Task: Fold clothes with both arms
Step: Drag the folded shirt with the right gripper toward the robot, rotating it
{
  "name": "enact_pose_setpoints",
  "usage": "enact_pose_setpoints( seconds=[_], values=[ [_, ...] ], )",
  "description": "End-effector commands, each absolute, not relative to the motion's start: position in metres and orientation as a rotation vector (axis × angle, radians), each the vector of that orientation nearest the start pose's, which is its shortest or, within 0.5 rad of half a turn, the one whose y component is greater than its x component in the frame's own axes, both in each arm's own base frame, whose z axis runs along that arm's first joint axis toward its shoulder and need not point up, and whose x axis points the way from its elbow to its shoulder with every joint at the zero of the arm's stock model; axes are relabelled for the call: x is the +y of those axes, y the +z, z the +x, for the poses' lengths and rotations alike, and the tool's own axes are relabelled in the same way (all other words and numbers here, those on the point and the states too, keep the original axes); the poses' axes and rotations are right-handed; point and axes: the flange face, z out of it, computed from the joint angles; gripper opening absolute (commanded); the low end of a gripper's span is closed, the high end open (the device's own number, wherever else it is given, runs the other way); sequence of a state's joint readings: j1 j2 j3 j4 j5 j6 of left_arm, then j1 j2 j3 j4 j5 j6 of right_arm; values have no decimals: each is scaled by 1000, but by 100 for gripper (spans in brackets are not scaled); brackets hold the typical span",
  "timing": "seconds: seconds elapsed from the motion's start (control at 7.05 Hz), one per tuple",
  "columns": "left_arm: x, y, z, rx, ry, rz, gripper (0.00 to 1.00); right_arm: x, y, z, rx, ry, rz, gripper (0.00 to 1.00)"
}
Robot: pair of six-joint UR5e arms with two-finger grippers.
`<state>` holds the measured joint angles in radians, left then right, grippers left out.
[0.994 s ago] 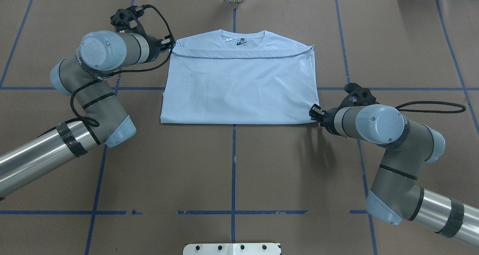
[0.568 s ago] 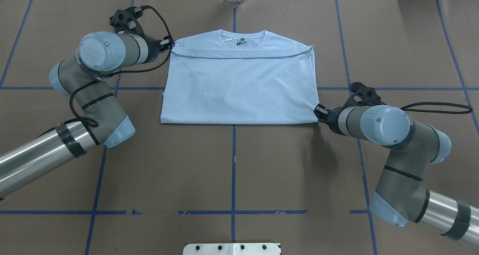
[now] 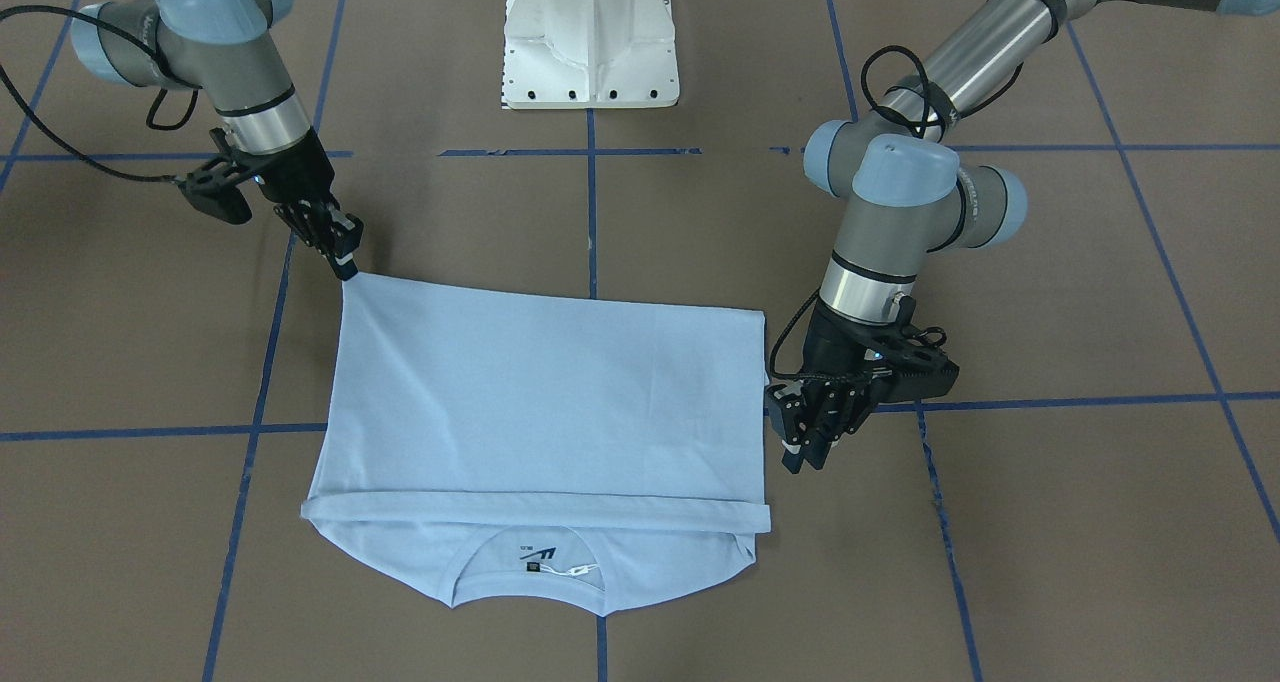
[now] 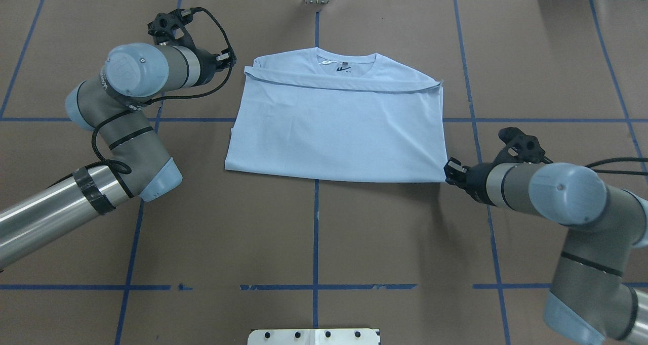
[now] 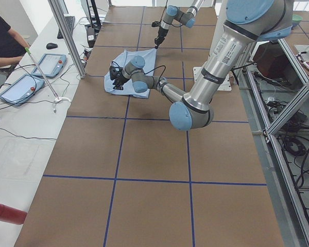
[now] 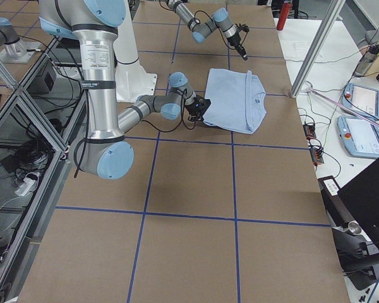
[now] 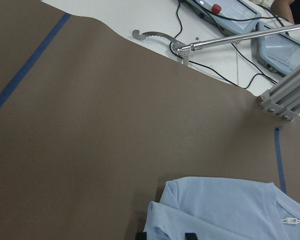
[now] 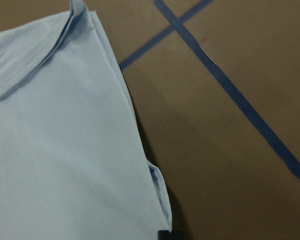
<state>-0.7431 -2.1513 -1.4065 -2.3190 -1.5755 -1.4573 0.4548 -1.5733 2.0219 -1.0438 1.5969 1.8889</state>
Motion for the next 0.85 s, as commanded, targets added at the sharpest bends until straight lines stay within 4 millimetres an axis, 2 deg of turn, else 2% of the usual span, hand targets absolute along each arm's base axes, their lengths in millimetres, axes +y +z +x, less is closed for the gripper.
enact_pose_setpoints(
  seconds=[0.0, 0.14, 0.28, 0.43, 0.57, 0.71],
  values=[
    [-538, 290, 424, 1170, -504, 383, 38, -202, 383, -363, -969, 532, -157, 0],
    [-525, 283, 419, 1208, -474, 319, 51, -150, 375, -366, -954, 407, -246, 0],
    [-513, 274, 416, 1251, -477, 252, 52, -110, 370, -374, -942, 306, -304, 0],
    [-499, 264, 416, 1289, -494, 202, 54, -92, 360, -377, -959, 261, -328, 27],
    [-456, 261, 434, 1320, -488, 119, 54, -91, 354, -379, -972, 260, -325, 99],
    [-429, 255, 449, 1329, -507, 40, 54, -103, 345, -374, -999, 288, -313, 100]
  ],
)
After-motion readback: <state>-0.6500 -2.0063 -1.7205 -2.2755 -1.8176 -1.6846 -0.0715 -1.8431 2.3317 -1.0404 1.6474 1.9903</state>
